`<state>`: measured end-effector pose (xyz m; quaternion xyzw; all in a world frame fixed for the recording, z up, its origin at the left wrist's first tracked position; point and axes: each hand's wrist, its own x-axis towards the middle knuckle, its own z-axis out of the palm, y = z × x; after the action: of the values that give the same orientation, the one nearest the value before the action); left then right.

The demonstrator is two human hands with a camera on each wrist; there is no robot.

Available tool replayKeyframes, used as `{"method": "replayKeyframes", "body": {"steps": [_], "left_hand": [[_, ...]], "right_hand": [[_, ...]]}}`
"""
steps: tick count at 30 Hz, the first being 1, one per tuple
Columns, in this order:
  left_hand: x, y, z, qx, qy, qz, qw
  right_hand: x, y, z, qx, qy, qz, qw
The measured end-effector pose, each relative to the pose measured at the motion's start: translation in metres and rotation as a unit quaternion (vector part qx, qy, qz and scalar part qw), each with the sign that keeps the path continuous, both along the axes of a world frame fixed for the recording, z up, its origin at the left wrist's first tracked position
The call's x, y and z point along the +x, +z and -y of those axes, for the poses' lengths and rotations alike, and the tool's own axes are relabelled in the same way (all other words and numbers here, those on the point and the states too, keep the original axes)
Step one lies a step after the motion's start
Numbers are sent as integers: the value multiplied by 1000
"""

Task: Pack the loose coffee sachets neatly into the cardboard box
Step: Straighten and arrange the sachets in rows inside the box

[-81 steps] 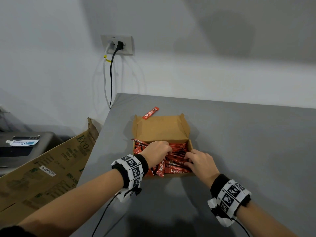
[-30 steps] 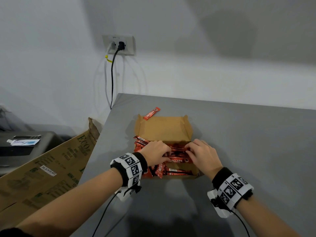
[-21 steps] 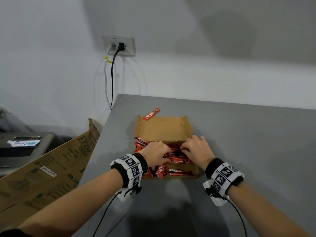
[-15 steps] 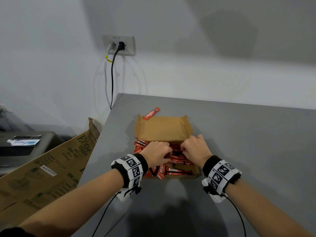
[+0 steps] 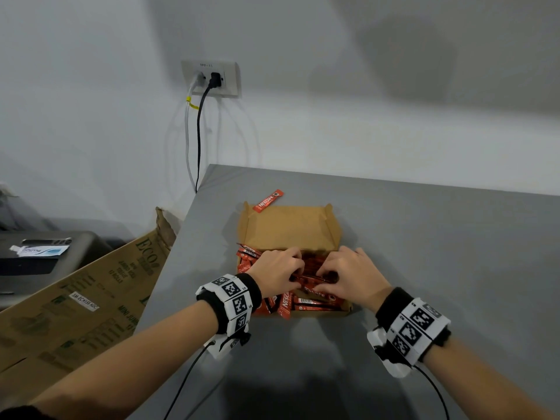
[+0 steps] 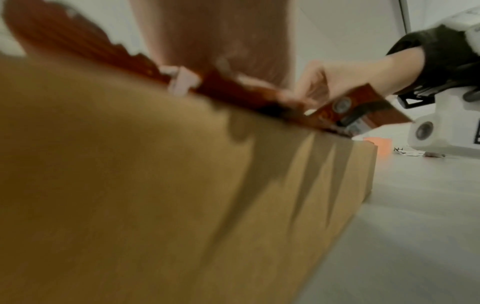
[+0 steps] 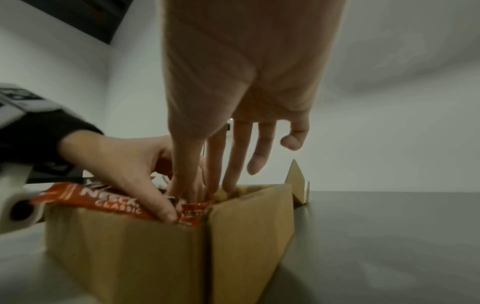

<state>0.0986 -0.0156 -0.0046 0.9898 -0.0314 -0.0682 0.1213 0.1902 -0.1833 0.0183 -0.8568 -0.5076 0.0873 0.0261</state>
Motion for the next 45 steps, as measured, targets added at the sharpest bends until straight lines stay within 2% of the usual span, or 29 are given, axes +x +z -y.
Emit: {"method": "replayKeyframes", "body": {"steps": [5, 12, 17, 20, 24, 29, 33, 36, 39, 45], "left_hand": [[0, 1, 0, -1, -1, 1, 1000], [1, 1, 1, 1, 4, 7, 1000], [-2, 6, -3, -12, 7, 43, 999], [-3, 25, -16, -57, 42, 58, 996], [4, 52, -60, -70, 150, 61, 984], [22, 67, -120, -37, 238, 20, 970], [40, 58, -144, -25, 265, -38, 963], [55, 50, -140, -51, 242, -78, 966], [75, 42, -135, -59, 190, -118, 973], [104, 15, -128, 28, 138, -197, 970]], "right_hand": [[-7, -9, 6, -51, 6, 27, 998], [-9, -12, 0, -41, -15, 37, 998], [-8, -14, 2, -44, -20, 32, 998], [-8, -12, 1, -37, -18, 26, 999], [-8, -9, 4, -24, -14, 23, 999], [-8, -10, 9, -12, -14, 22, 1000], [-9, -13, 13, 34, -26, 0, 999], [-10, -16, 17, 27, -36, -25, 999], [-7, -22, 17, 86, -38, -67, 993], [-2, -34, 17, 127, -28, -108, 986]]}}
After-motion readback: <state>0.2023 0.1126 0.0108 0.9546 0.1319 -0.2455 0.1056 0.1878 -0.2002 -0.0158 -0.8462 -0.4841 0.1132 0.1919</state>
